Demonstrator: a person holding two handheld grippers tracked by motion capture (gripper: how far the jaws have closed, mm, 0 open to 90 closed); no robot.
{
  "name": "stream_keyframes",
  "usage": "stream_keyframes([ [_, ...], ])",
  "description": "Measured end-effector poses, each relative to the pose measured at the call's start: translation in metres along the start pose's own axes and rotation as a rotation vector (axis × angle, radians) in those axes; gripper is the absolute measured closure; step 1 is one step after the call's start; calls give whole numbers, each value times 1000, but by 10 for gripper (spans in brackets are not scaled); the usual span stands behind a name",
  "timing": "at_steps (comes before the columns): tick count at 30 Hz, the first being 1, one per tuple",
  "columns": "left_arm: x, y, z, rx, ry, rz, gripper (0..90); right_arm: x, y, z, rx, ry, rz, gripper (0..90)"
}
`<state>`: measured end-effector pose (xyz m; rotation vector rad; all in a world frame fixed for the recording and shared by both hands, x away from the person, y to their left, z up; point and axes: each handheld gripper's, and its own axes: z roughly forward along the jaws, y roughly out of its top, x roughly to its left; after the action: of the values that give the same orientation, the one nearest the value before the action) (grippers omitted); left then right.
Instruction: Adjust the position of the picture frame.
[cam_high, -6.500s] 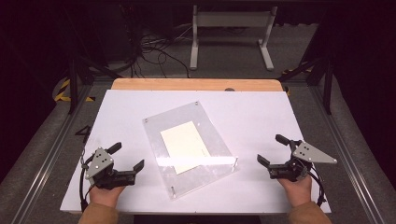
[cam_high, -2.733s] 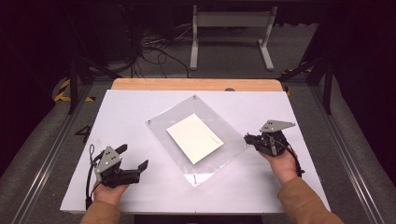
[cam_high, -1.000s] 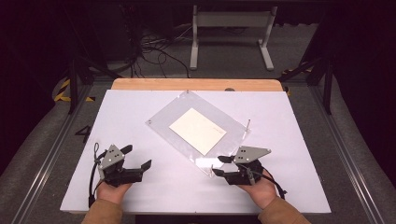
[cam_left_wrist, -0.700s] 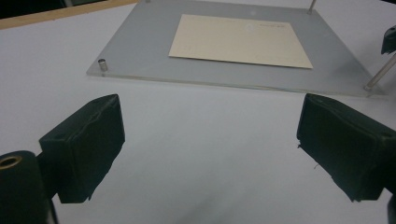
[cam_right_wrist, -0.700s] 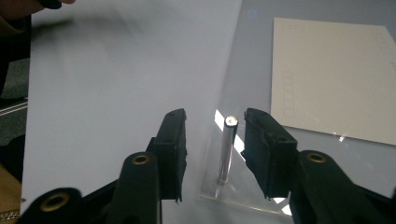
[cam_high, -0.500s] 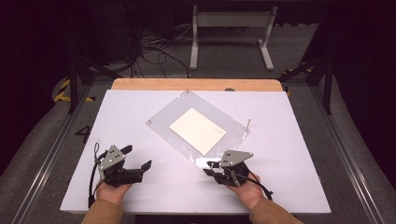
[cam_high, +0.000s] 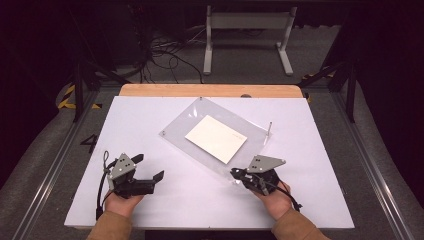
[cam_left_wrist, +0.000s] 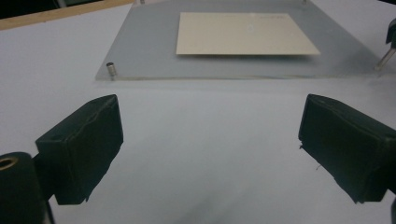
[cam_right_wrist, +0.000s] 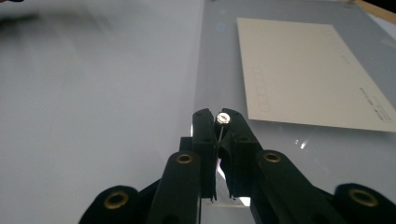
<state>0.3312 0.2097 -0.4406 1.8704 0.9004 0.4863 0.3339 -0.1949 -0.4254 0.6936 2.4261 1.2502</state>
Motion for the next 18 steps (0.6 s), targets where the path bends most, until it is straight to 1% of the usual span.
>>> stream_keyframes([
  [1,0,0,0,0,0,0,81,-4,-1,-5,-4,-10,10,839],
  [2,1,1,1,4,1,-3,81,-4,-1,-5,-4,-10,10,839],
  [3,1,2,3,8,7,-12,94,-11,-3,-14,-11,-36,29,839],
  [4,2,3,3,14,5,-13,99,-15,-4,-17,-13,-50,38,840],
  [5,2,4,4,18,1,-22,104,-18,-6,-20,-14,-60,45,840],
  [6,2,4,4,18,1,-22,111,-18,-6,-20,-14,-60,45,840],
  [7,2,5,6,22,8,-22,111,-22,-7,-24,-15,-75,54,841],
  [9,3,8,8,53,23,-37,125,-28,-10,-30,-16,-98,66,842],
  [10,3,9,10,60,25,-36,138,-32,-13,-34,-16,-112,75,842],
  [12,4,12,14,112,24,-42,163,-38,-16,-38,-16,-128,89,842],
  [14,4,17,18,150,19,-39,188,-43,-20,-40,-13,-134,100,842],
  [15,4,20,19,158,14,-38,192,-47,-24,-41,-14,-139,105,842],
  [17,4,24,20,159,5,-42,194,-52,-29,-42,-3,-155,123,842],
  [18,3,26,21,158,5,-35,195,-55,-32,-42,1,-163,133,842],
])
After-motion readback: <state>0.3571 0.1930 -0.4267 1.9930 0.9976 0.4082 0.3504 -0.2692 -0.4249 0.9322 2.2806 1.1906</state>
